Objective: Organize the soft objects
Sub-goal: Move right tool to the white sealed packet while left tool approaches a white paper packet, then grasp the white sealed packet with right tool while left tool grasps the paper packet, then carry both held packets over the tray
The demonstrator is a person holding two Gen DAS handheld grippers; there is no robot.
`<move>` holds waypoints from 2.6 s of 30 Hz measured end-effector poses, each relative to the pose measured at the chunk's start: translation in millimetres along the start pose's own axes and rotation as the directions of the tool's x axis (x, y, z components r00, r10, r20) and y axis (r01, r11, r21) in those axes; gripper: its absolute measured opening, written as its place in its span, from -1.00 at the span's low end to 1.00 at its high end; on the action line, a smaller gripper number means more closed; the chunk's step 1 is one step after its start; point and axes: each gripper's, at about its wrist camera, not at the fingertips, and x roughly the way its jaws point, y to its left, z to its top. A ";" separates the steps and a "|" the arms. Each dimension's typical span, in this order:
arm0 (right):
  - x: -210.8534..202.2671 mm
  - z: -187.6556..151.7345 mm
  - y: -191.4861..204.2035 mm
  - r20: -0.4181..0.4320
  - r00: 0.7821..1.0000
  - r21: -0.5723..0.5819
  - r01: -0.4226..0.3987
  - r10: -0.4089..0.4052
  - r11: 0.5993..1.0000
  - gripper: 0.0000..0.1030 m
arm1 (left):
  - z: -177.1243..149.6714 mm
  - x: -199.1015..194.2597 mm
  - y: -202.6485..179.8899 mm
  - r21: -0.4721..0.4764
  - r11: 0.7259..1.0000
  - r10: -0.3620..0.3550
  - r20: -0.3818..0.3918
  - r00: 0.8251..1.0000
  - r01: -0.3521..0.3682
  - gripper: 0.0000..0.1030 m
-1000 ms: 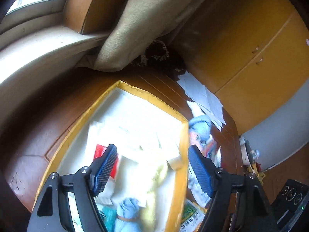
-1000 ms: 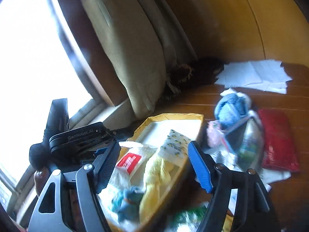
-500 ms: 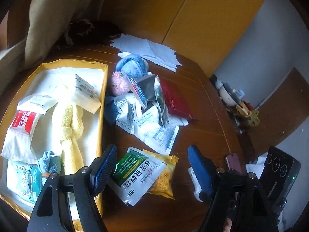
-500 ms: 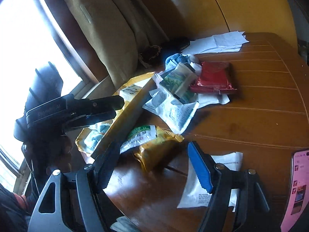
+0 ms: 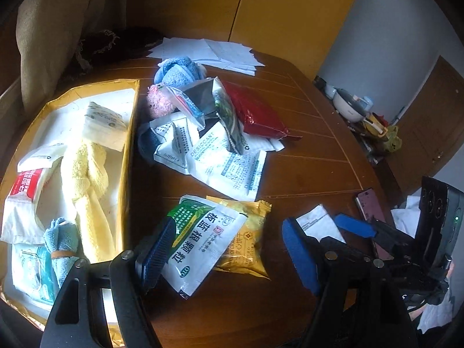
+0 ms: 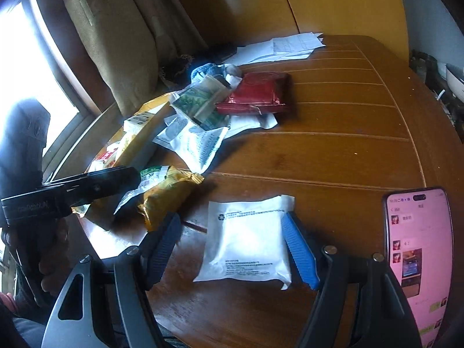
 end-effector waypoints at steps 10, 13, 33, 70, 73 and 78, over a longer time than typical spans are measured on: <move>13.5 -6.4 18.3 -0.001 0.996 -0.086 0.093 -0.093 0.992 0.41 | -5.7 18.6 -1.4 0.115 0.989 0.099 -0.049 0.994 -0.092 0.53; 17.9 -8.9 28.6 0.006 0.989 -0.146 0.147 -0.147 0.978 0.41 | -5.1 13.2 0.6 0.124 0.981 0.155 -0.053 0.986 -0.148 0.53; 29.4 -12.1 44.2 0.033 0.956 -0.235 0.290 -0.290 0.928 0.36 | -5.2 15.5 -5.6 0.276 0.904 0.349 -0.041 0.936 -0.325 0.27; 15.3 19.0 42.6 0.052 0.999 -0.024 0.004 -0.003 1.000 -0.13 | 35.1 -64.5 61.8 -0.190 0.979 0.129 0.269 0.954 -0.079 -0.85; 18.6 34.2 68.0 0.048 0.995 -0.065 -0.084 0.087 0.994 -0.13 | 34.1 -92.9 88.5 -0.255 0.963 0.164 0.296 0.941 -0.087 -0.85; 27.1 58.6 117.4 0.057 0.978 -0.147 -0.191 0.201 0.970 -0.12 | 23.1 -146.0 129.8 -0.339 0.933 0.246 0.356 0.901 -0.121 -0.85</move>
